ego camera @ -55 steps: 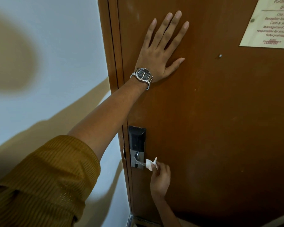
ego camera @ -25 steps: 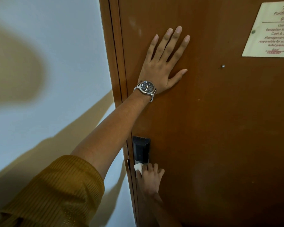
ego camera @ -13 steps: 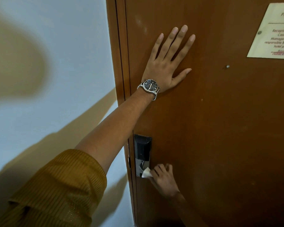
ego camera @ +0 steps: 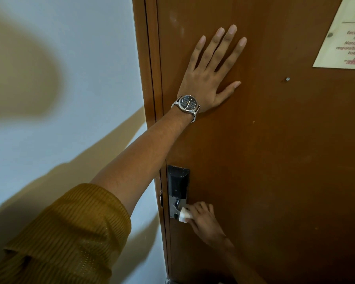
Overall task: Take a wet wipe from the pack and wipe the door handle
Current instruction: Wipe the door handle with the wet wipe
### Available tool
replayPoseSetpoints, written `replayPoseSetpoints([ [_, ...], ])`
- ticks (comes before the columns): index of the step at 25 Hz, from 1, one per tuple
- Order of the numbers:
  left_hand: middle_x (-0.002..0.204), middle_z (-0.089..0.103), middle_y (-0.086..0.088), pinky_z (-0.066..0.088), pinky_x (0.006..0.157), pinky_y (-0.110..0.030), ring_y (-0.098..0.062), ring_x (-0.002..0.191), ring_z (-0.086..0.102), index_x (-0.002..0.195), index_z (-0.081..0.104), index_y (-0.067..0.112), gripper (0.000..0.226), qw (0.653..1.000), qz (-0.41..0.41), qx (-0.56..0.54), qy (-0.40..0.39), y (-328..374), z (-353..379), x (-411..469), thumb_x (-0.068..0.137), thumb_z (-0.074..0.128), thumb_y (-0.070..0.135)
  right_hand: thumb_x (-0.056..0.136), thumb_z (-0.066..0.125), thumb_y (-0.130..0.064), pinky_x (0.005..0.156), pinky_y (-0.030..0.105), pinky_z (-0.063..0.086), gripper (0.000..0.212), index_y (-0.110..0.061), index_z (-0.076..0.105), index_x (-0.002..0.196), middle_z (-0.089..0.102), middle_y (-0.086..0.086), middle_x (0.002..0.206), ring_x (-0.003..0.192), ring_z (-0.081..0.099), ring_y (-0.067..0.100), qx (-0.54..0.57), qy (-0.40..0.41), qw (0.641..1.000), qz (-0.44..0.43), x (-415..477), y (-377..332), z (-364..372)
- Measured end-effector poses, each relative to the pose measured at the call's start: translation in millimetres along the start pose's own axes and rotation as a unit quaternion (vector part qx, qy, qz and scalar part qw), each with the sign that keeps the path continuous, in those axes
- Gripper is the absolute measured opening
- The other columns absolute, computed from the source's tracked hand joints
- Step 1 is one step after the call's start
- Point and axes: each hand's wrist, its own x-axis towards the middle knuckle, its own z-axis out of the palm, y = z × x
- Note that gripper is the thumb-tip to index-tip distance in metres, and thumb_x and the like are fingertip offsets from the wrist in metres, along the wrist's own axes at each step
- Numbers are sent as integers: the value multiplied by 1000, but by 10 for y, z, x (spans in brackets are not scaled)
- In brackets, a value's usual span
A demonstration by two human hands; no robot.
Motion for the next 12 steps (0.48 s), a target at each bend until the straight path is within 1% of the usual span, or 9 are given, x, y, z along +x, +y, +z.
replayPoseSetpoints([
  [3, 166, 37, -18, 20, 130, -56, -35, 156, 31, 161, 38, 17, 71, 1000, 2, -4, -2, 3, -2, 6, 108, 40, 64, 94, 56, -33, 104, 46, 36, 36, -28, 48, 129, 61, 4, 131, 125, 49, 23, -20, -10, 1000, 11, 69, -211, 53],
  [5, 166, 36, -18, 20, 130, -56, -35, 156, 30, 161, 38, 17, 71, 1000, 2, -4, -6, 1, 3, 11, 108, 40, 64, 92, 59, -31, 106, 50, 37, 40, -21, 51, 130, 58, 9, 133, 127, 48, 27, -53, -24, 998, 30, 108, -330, 114],
  [7, 167, 35, -17, 19, 130, -56, -34, 157, 30, 162, 36, 17, 71, 1000, 4, -4, -6, -1, 15, 4, 108, 39, 64, 94, 54, -34, 102, 52, 38, 40, -14, 51, 129, 55, 14, 129, 120, 50, 30, -82, -24, 995, 47, 141, -425, 163],
  [10, 168, 33, -17, 19, 130, -56, -34, 157, 28, 163, 34, 18, 71, 1000, 8, -1, -5, -11, 18, -5, 109, 38, 64, 101, 40, -42, 96, 53, 42, 43, -8, 56, 122, 58, 18, 122, 109, 57, 33, -105, -11, 992, 74, 240, -541, 136],
  [12, 168, 33, -17, 19, 131, -56, -33, 158, 27, 163, 32, 18, 72, 1000, 9, 3, -6, -15, 14, -6, 109, 37, 65, 101, 44, -41, 98, 55, 41, 42, -5, 55, 121, 58, 20, 124, 110, 58, 36, -113, -17, 990, 85, 306, -574, 123],
])
